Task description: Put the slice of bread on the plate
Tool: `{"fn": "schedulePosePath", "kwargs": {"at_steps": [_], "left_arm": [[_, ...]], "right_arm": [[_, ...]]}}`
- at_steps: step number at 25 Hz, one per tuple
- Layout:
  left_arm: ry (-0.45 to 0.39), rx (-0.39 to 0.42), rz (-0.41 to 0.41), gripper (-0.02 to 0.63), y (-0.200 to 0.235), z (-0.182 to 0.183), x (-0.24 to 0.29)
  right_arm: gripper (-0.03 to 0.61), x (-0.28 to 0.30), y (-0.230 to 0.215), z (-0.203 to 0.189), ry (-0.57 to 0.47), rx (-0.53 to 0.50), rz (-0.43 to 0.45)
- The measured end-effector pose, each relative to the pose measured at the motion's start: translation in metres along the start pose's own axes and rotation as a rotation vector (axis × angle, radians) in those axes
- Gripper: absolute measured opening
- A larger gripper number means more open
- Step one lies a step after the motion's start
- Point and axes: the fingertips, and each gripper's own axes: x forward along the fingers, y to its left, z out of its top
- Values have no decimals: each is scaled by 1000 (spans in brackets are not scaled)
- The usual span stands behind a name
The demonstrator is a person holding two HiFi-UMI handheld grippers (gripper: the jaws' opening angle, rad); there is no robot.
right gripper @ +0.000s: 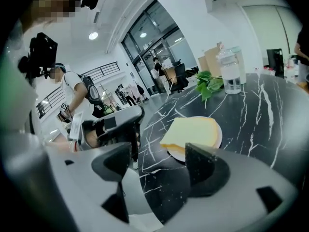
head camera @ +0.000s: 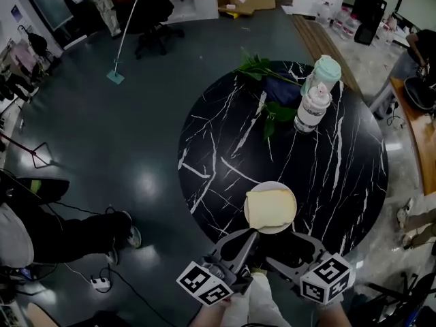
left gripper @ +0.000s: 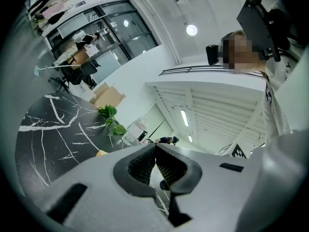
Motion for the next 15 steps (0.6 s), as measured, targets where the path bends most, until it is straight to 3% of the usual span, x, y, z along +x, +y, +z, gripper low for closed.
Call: {"fn": "schedulePosePath", "kwargs": {"at_steps": [2,3,4,6,15], "left_arm": [[6,17,1,9,-5,4,1],[13,29,0,9,-8,6,2],[21,39,-2,9,-11,7,3],[39,50,-7,9,-18,10,5],[105,162,-8,9,-45,24,1]], "right_arm": [[302,-8,0,5,-10,-21,-25],[182,-12,-1,9,-21,-26,-36],[112,-15,0,13,-33,-27,-42],[53,-22,2,20,-56,-33,-46],[11,-45,23,53,-179,-49,-34]]}}
